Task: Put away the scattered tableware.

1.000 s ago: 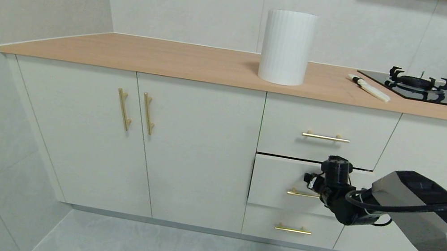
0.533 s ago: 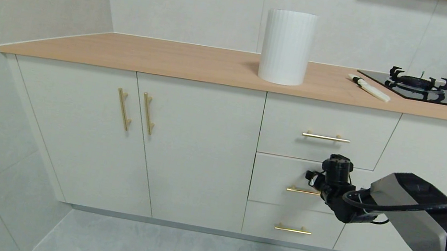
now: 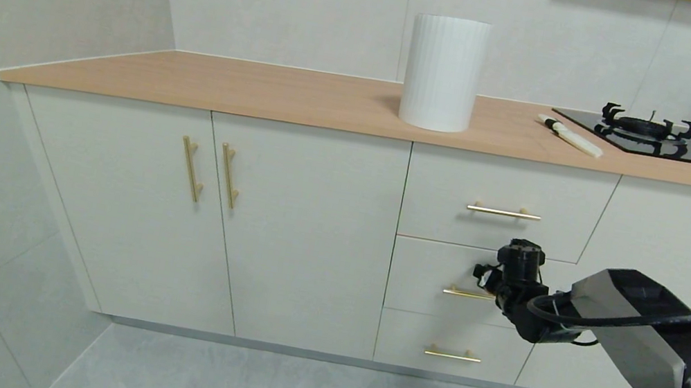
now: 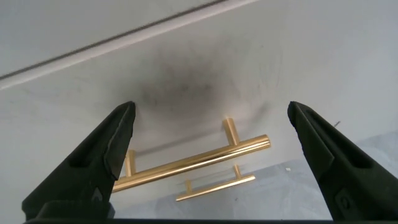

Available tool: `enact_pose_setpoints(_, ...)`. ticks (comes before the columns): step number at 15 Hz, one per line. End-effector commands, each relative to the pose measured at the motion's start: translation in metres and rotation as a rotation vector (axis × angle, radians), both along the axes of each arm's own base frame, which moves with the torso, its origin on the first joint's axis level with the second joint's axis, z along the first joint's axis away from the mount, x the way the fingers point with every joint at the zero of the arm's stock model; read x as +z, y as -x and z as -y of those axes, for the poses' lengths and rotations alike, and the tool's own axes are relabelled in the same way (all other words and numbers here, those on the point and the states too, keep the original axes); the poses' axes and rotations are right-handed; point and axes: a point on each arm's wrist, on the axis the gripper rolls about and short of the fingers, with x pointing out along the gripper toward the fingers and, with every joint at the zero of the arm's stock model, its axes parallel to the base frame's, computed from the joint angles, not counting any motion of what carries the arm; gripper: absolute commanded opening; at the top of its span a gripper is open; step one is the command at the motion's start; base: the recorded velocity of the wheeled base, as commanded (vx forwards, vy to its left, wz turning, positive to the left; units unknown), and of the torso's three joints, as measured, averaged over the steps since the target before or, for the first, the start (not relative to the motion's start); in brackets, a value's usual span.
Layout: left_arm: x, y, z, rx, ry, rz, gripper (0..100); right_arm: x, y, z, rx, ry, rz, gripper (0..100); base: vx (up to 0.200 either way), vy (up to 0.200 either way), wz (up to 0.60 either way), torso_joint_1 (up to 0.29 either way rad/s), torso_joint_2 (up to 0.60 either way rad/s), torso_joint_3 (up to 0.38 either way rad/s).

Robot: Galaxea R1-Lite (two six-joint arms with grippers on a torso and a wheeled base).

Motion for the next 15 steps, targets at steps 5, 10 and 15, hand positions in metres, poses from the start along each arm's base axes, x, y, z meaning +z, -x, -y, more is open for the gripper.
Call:
enact_pose_setpoints(5,0.0,0.0,0.0,0.0,0.0,0.0,100,0.034,0.031,0.005,0.001,-0.015,-0.033,100,0.0,0.0,0.0,0.0,0.0,0.0)
enact_pose_setpoints(10,0.0,0.0,0.0,0.0,0.0,0.0,100,0.15,0.137,0.012,0.103,-0.047,0.025,100,0.0,0.0,0.0,0.0,0.0,0.0)
enact_pose_setpoints(15,0.0,0.0,0.0,0.0,0.0,0.0,100,0.246,0.3,0.041,0.171,0.068,0.26,100,0.0,0.0,0.0,0.0,0.0,0.0)
